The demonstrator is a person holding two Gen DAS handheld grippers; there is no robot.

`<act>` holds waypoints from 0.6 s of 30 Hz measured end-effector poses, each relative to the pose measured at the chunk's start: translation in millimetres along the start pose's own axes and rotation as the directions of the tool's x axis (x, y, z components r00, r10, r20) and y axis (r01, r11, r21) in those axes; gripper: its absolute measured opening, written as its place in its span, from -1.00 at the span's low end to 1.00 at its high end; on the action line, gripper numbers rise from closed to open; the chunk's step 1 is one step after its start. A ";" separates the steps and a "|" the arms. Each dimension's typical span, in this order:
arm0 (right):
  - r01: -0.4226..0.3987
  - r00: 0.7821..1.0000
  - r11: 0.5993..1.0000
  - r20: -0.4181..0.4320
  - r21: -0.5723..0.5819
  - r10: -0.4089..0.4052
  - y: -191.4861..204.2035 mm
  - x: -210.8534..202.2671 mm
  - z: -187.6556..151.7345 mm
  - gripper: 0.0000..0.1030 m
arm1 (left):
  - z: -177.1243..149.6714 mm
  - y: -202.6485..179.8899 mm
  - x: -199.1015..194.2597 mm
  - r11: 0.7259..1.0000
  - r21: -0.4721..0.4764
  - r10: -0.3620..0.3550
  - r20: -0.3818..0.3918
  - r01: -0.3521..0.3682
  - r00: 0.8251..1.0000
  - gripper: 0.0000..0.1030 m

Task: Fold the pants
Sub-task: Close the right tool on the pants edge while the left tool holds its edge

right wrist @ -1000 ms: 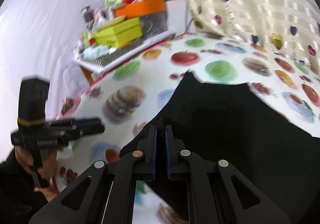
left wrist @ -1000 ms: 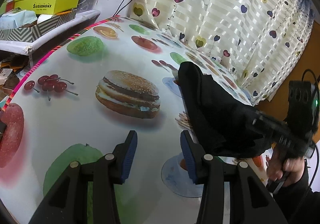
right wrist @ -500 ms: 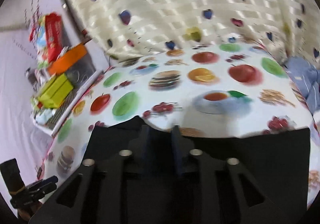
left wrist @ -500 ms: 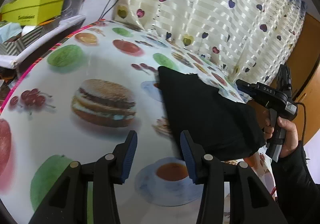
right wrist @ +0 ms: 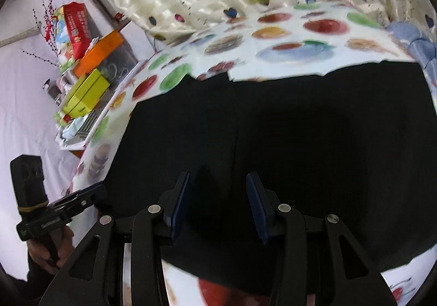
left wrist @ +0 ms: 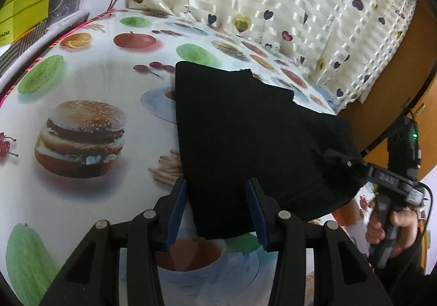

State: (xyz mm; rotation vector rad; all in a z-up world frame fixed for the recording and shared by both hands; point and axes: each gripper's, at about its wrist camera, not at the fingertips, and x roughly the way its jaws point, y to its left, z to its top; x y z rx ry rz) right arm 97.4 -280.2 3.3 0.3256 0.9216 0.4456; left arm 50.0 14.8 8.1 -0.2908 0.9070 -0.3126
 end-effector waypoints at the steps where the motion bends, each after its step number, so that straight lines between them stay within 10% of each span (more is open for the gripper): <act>1: -0.008 1.000 1.000 -0.004 0.003 0.008 2.0 0.2 -0.9 -0.16 | 0.1 -1.1 0.5 1.000 -0.005 0.009 -0.001 -0.009 1.000 -0.09; 5: 0.005 1.000 0.999 -0.018 -0.032 -0.005 14.2 5.0 -5.1 -0.19 | 1.6 -3.1 3.4 0.998 -0.041 0.041 -0.017 -0.042 0.999 -0.45; 7: 0.025 0.999 0.999 -0.033 -0.038 -0.026 15.5 9.6 -5.0 -0.81 | 1.8 -3.6 5.0 0.997 -0.044 0.055 -0.023 -0.056 0.998 -0.64; 18: -0.058 0.998 0.998 0.004 -0.010 0.058 22.7 -18.7 -19.2 -0.84 | -1.6 12.2 -14.8 0.995 -0.049 -0.091 0.019 0.091 0.996 -0.78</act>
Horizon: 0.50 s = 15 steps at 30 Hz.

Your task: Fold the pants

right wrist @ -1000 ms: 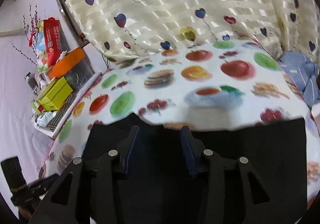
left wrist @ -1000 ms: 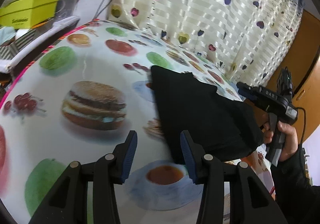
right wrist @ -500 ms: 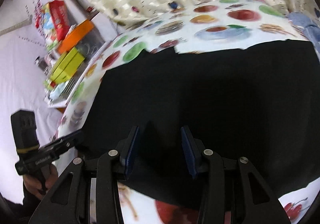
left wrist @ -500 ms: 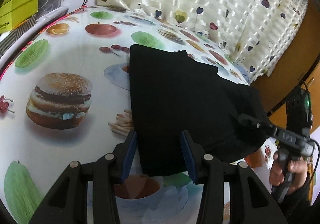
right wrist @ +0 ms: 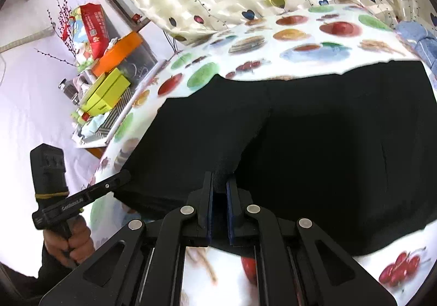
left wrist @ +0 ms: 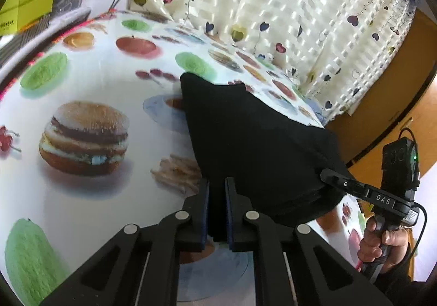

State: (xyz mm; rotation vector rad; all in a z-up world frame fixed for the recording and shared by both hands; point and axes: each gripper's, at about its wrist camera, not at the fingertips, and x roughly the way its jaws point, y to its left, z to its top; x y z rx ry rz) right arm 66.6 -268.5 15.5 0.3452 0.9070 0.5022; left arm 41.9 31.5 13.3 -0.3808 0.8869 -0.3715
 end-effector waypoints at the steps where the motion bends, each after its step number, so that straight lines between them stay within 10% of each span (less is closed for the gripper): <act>1: 0.011 1.000 1.000 -0.017 0.002 -0.011 -1.9 5.7 -3.2 -0.83 | -2.5 1.7 5.6 1.000 0.002 0.009 -0.021 -0.009 1.000 -0.77; 15: 0.114 0.988 0.990 0.112 -0.078 -0.105 13.1 -19.5 -1.5 -0.62 | 7.5 -12.7 -20.1 0.992 0.073 0.095 0.085 -0.101 0.992 -0.66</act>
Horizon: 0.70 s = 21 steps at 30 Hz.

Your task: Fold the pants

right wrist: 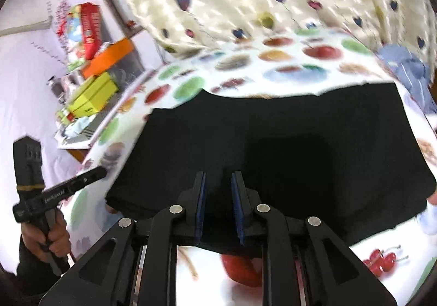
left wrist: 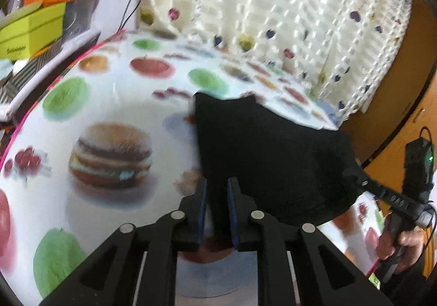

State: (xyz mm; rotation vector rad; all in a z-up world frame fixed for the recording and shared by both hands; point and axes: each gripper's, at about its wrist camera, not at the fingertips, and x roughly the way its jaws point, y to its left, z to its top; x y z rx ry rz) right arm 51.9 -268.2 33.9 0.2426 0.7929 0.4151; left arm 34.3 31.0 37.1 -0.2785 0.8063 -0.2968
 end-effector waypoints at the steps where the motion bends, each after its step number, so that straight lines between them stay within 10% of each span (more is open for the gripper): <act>1: -0.008 1.000 1.000 0.000 -0.018 0.008 3.8 2.4 -0.2 -0.62 | 1.5 -4.4 1.2 1.000 0.012 -0.014 0.002 0.014 1.000 -0.66; 7: 0.023 0.995 0.997 -0.094 -0.072 -0.030 5.7 30.8 -14.4 -0.63 | -10.9 -13.7 39.1 0.998 0.058 -0.013 -0.123 0.020 0.992 -0.66; 21: 0.051 0.996 0.990 -0.062 -0.134 -0.060 4.1 62.3 28.2 -0.63 | 27.9 -29.7 53.9 0.993 0.116 0.046 -0.060 -0.039 0.997 -0.66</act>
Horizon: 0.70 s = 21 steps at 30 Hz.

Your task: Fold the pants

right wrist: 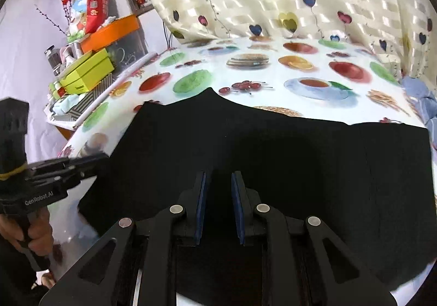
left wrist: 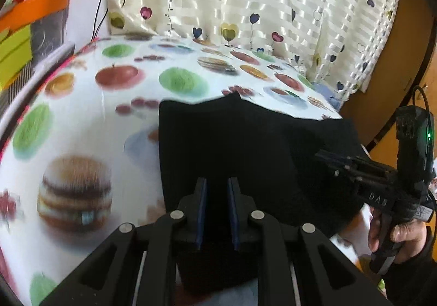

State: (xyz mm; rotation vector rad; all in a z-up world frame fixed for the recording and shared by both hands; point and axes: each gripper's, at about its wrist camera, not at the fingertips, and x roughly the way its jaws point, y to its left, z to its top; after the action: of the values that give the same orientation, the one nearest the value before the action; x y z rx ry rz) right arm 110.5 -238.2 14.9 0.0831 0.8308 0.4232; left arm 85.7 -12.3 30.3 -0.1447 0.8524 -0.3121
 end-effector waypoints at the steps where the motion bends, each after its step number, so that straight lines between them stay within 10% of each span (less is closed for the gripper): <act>1: 0.016 1.000 1.000 -0.024 0.017 -0.016 -4.7 7.6 1.6 -0.63 | 3.5 -0.3 5.7 1.000 0.001 0.005 -0.007 -0.005 1.000 -0.66; 21: 0.061 0.998 0.997 0.021 -0.052 -0.060 3.0 -37.8 -32.1 -0.42 | -26.4 -13.8 -14.1 0.998 0.050 0.037 0.011 -0.038 0.999 -0.56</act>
State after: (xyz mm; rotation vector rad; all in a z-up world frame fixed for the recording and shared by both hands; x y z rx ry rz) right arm 63.5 -253.4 20.2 0.0133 0.8009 0.3864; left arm 54.1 -20.8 26.7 -0.0831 0.8361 -0.2975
